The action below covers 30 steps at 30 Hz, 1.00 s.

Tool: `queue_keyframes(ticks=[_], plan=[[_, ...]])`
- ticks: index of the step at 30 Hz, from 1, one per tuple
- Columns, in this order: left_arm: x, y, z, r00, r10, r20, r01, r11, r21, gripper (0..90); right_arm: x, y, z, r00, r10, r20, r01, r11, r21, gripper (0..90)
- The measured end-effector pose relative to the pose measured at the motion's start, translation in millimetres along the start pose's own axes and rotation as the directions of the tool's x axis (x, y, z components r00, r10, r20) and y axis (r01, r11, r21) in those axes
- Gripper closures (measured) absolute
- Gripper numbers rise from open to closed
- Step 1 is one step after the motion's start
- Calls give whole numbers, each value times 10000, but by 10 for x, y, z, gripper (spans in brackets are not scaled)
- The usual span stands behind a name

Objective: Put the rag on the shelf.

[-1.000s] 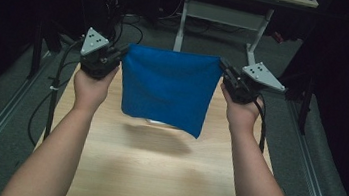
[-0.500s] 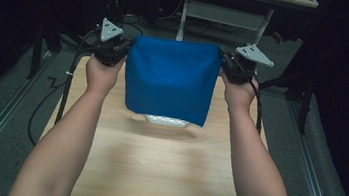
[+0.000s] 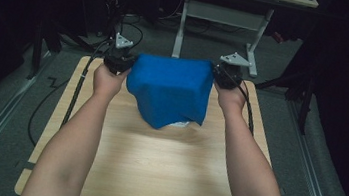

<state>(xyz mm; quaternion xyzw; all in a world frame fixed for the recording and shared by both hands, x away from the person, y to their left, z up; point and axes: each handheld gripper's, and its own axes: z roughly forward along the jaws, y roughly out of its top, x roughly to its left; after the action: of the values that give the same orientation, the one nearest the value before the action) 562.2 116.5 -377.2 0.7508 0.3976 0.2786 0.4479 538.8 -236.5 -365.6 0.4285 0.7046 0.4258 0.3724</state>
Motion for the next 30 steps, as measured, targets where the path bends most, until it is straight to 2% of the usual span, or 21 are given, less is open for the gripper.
queue_keyframes(ticks=[2,5,7,11,13,15,17,25,30], plan=[[5,-78,16,9998,-182,121,181,9998,112,877,19,-71,25,10000,-35,-75,37,9998,198,886],[0,-204,19,9988,-417,273,411,9989,238,877,35,-179,30,9994,-5,-335,12,9998,203,886],[-20,-286,17,9988,-364,328,350,9985,422,877,62,-257,19,9988,99,-475,-90,9998,201,886],[-79,-428,18,9981,-356,495,319,9968,728,877,123,-407,-10,9988,-64,-488,75,9997,221,885],[-115,-484,11,9976,-309,621,270,9977,618,876,151,-486,-37,9981,-182,-584,194,9996,203,885],[-136,-536,13,9964,-434,727,386,9971,651,875,165,-540,-51,9980,-230,-595,245,9994,249,885],[-154,-595,28,9960,-470,758,416,9966,712,875,178,-596,-59,9977,50,-678,-28,9995,324,885],[-170,-852,120,9893,-984,1074,875,9910,1016,876,229,-823,-2,9964,251,-809,-176,9956,924,885],[-195,-955,190,9837,-1209,1328,1062,9879,1129,876,277,-1004,56,9940,503,-966,-382,9917,1229,886]])
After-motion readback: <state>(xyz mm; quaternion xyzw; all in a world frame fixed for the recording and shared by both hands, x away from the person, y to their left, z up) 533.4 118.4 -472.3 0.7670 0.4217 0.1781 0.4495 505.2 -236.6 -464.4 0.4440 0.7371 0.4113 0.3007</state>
